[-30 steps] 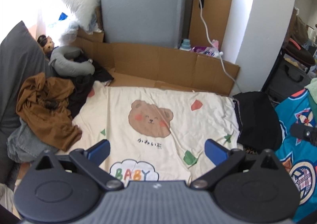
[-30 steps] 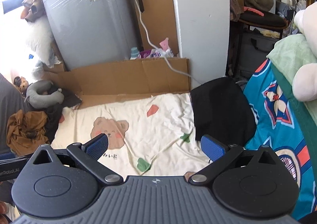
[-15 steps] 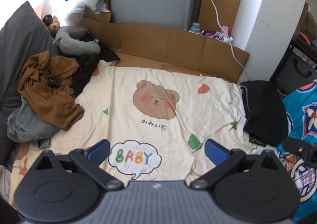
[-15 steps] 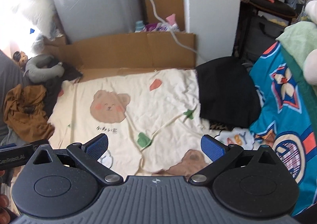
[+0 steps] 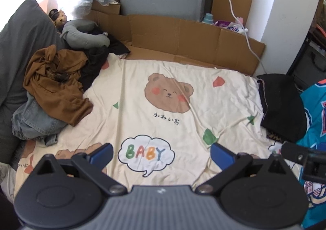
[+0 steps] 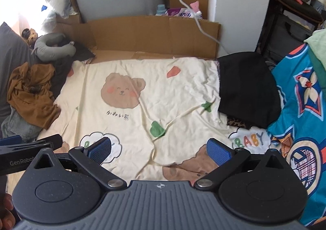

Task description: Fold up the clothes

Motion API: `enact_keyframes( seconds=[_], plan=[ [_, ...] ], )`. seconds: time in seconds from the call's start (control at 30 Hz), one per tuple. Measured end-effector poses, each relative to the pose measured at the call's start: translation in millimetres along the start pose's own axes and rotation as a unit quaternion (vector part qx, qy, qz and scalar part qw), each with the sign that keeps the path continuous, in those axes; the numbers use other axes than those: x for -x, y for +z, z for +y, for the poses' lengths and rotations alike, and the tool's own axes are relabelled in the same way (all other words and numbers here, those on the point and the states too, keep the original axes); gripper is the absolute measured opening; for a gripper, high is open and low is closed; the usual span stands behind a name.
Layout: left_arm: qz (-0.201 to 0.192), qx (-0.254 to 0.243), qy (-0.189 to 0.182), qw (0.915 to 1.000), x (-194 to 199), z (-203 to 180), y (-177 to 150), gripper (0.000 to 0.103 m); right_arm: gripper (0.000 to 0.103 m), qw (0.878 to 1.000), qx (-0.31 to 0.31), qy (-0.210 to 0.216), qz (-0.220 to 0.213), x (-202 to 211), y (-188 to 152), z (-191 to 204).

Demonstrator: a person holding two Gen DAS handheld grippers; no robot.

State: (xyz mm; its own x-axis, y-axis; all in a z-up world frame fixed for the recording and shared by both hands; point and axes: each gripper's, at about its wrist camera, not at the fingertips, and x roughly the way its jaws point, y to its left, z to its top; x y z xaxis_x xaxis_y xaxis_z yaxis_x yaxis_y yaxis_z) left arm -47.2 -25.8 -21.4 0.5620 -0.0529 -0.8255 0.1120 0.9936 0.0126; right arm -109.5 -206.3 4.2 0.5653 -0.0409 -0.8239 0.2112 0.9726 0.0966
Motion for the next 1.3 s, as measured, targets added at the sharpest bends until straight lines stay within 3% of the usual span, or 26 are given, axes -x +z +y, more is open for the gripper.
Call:
enact_keyframes(
  seconds=[1.3],
  plan=[
    [-0.005,-0.014,-0.020,0.9997,3,-5,6,0.103,0.103,1.000,0.019,0.001,0.002,-5,3,8]
  ],
)
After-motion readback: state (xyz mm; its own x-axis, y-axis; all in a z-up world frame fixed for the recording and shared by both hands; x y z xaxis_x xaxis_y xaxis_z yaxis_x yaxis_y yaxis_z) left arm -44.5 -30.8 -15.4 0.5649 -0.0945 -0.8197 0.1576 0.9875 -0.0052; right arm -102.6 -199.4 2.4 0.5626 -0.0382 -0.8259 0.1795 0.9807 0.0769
